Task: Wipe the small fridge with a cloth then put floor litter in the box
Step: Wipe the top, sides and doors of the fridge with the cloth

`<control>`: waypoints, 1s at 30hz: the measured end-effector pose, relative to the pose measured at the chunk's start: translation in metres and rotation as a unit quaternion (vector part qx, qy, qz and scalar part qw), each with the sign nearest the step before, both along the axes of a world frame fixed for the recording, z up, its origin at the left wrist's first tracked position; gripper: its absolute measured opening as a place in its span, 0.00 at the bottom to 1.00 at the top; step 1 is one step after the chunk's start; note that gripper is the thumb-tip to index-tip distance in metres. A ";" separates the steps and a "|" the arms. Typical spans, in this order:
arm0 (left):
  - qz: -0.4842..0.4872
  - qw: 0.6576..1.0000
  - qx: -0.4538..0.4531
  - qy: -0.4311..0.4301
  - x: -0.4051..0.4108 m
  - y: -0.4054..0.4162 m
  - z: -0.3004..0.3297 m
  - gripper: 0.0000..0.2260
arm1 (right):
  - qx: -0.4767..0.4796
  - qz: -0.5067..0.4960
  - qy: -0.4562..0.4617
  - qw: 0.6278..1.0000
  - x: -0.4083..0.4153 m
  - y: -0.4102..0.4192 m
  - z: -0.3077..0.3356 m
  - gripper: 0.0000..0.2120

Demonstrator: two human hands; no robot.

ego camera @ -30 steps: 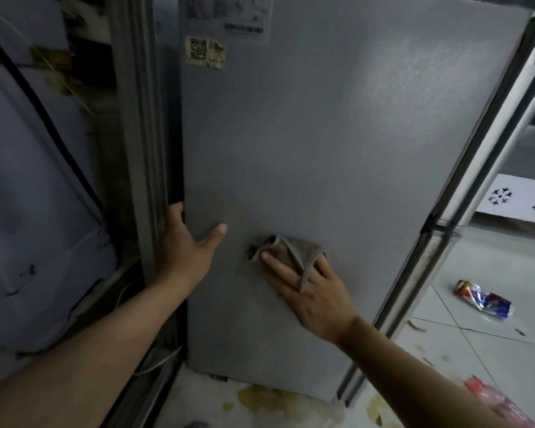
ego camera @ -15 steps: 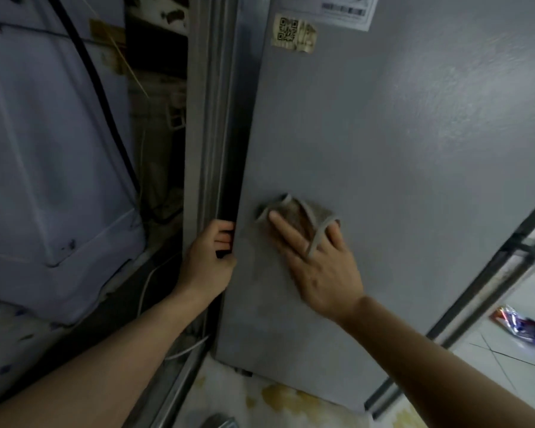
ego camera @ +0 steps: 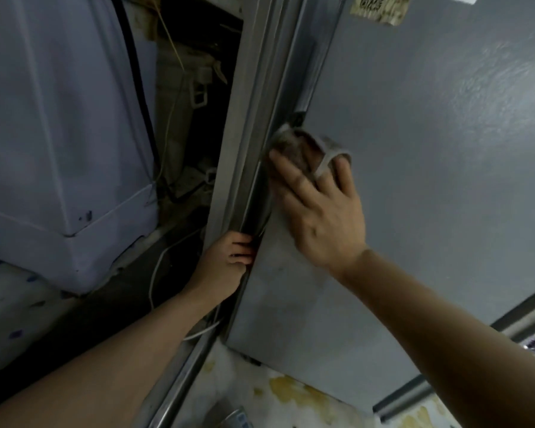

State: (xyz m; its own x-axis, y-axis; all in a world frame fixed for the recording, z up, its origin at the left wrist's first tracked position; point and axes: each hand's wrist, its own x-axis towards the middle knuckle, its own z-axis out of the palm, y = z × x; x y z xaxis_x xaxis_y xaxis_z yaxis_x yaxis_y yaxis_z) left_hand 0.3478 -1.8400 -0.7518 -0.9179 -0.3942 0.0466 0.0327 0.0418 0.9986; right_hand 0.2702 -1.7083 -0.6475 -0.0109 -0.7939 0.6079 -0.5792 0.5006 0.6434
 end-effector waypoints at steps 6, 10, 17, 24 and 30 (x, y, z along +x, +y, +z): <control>0.104 0.993 -0.026 -0.052 0.013 -0.014 -0.028 0.12 | 0.248 -0.107 0.003 0.963 0.017 0.008 -0.099 0.24; 0.104 0.991 -0.058 -0.063 0.020 -0.022 -0.034 0.13 | 0.306 -0.136 -0.028 0.942 0.024 0.014 -0.121 0.33; 0.035 0.998 -0.052 -0.028 0.006 -0.004 -0.024 0.22 | 0.016 0.000 -0.018 1.000 -0.004 0.045 -0.050 0.28; 0.061 0.993 -0.101 0.012 -0.003 0.029 -0.026 0.23 | 0.185 -0.060 -0.035 0.980 0.007 0.079 -0.135 0.38; 0.063 0.989 -0.129 -0.024 0.000 0.040 -0.022 0.27 | 0.227 -0.067 -0.029 0.971 0.005 0.104 -0.115 0.35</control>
State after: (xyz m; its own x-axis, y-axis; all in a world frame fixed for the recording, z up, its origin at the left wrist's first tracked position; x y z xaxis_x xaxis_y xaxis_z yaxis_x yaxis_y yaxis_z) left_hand 0.3479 -1.8004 -0.7733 -0.8658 -0.4862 0.1182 -0.0360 0.2961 0.9545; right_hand 0.2750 -1.6047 -0.7625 -0.1574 -0.9689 0.1909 -0.5704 0.2470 0.7834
